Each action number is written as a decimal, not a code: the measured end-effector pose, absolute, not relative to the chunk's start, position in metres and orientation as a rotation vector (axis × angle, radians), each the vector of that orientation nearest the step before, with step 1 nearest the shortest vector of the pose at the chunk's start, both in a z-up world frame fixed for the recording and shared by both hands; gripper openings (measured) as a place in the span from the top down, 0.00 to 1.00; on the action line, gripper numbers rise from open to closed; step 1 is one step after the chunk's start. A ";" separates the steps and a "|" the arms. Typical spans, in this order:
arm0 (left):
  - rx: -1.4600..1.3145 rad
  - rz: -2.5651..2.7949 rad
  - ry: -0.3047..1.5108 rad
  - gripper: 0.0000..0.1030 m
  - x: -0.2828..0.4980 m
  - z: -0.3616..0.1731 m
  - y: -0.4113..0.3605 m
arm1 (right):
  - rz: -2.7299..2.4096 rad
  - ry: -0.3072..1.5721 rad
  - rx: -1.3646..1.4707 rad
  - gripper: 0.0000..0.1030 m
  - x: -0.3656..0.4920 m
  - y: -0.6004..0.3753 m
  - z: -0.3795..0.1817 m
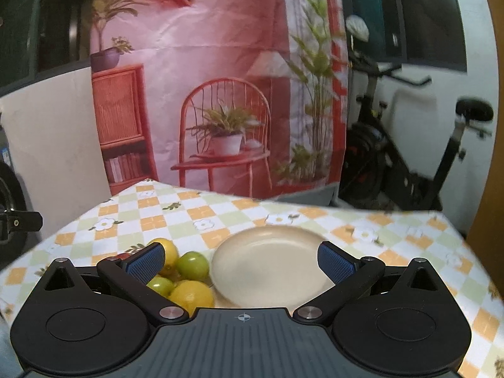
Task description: Organize fruits
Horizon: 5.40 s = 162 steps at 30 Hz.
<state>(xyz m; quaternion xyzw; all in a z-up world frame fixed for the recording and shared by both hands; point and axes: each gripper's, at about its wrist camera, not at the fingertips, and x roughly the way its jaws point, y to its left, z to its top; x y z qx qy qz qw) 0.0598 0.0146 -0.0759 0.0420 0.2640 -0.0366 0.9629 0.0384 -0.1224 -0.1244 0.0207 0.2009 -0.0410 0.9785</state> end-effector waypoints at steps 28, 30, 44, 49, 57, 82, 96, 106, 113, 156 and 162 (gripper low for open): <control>0.095 -0.159 0.563 0.14 0.072 -0.111 0.002 | 0.047 0.419 0.103 0.00 0.025 -0.136 -0.175; 0.106 -0.154 0.555 0.14 0.072 -0.112 0.001 | 0.050 0.444 0.120 0.01 0.026 -0.138 -0.178; 0.088 -0.188 0.643 0.20 0.075 -0.131 0.000 | 0.086 0.523 0.173 0.09 0.029 -0.142 -0.195; 0.089 -0.236 0.664 0.41 0.074 -0.143 -0.004 | 0.131 0.545 0.147 0.23 0.029 -0.133 -0.200; 0.099 -0.319 0.662 0.47 0.073 -0.151 -0.011 | 0.208 0.584 0.107 0.38 0.025 -0.121 -0.206; 0.029 -0.572 0.710 0.68 0.080 -0.171 -0.031 | 0.383 0.638 0.079 0.68 0.034 -0.113 -0.222; 0.031 -0.580 0.713 0.68 0.079 -0.172 -0.030 | 0.356 0.638 0.098 0.68 0.035 -0.117 -0.220; 0.043 -0.579 0.722 0.68 0.079 -0.172 -0.030 | 0.331 0.640 0.102 0.68 0.035 -0.121 -0.219; 0.055 -0.558 0.734 0.68 0.081 -0.173 -0.029 | 0.293 0.635 0.116 0.68 0.035 -0.127 -0.216; 0.081 -0.519 0.766 0.67 0.075 -0.183 -0.016 | 0.204 0.628 0.143 0.68 0.037 -0.137 -0.218; 0.080 -0.517 0.774 0.65 0.075 -0.184 -0.017 | 0.204 0.627 0.145 0.68 0.037 -0.138 -0.218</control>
